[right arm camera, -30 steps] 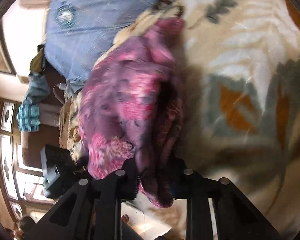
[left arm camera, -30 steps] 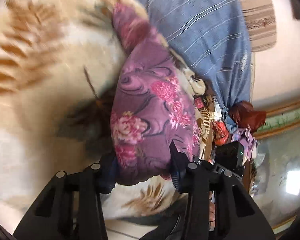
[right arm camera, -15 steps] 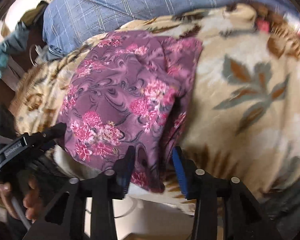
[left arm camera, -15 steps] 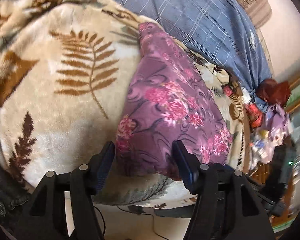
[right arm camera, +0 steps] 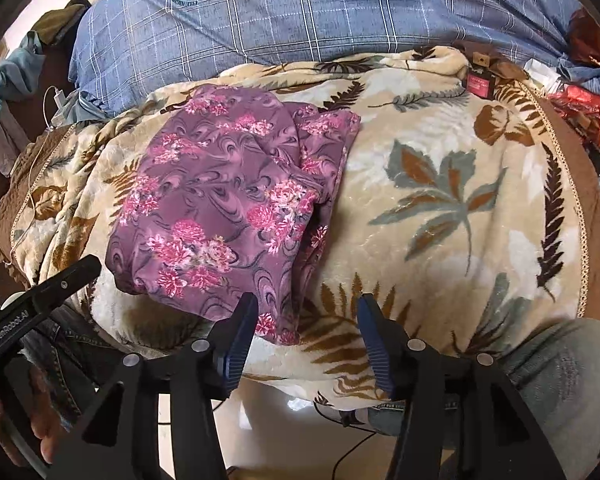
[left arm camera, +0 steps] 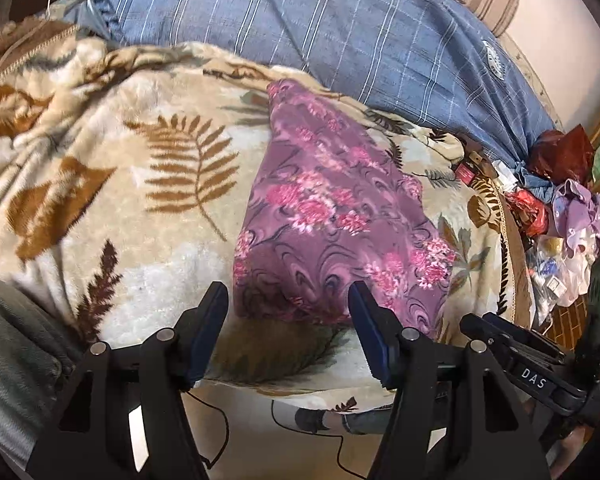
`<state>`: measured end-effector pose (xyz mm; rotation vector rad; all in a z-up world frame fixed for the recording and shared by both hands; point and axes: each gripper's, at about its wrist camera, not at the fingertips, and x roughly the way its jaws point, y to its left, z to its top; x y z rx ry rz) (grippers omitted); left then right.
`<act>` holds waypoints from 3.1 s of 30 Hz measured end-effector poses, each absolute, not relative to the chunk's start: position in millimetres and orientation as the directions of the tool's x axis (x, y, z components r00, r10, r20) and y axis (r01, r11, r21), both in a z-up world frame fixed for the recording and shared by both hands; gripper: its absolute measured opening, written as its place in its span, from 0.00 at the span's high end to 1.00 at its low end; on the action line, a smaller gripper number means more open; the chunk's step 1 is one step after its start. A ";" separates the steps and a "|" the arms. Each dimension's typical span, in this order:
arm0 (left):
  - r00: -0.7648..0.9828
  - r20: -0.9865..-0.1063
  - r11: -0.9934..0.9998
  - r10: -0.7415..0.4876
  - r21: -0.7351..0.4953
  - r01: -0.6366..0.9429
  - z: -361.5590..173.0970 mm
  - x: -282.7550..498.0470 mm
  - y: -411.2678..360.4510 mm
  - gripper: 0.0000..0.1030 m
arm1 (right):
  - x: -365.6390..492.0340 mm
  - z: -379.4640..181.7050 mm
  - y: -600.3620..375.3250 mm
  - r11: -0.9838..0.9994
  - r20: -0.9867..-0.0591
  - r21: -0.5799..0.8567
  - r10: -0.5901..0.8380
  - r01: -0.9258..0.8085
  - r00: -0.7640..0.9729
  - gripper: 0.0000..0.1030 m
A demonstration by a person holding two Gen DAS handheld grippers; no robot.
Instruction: Fold small clothes
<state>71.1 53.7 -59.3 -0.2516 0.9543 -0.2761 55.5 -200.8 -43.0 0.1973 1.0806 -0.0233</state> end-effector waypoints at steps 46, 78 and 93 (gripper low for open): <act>0.436 -0.884 0.982 -0.166 -0.109 0.151 -33.9 140.2 23.4 0.38 | 145.3 -37.3 -187.8 0.994 -0.940 0.100 0.077 0.051 0.333 0.37; 0.531 -0.831 0.984 -0.167 -0.102 0.149 17.6 29.1 48.6 0.37 | 33.9 28.1 -182.5 0.987 -0.879 0.134 0.079 0.085 0.470 0.37; 0.514 -0.844 0.983 -0.152 -0.078 0.164 10.1 44.9 38.3 0.37 | 45.2 21.4 -181.7 0.989 -0.887 0.120 0.065 0.092 0.458 0.37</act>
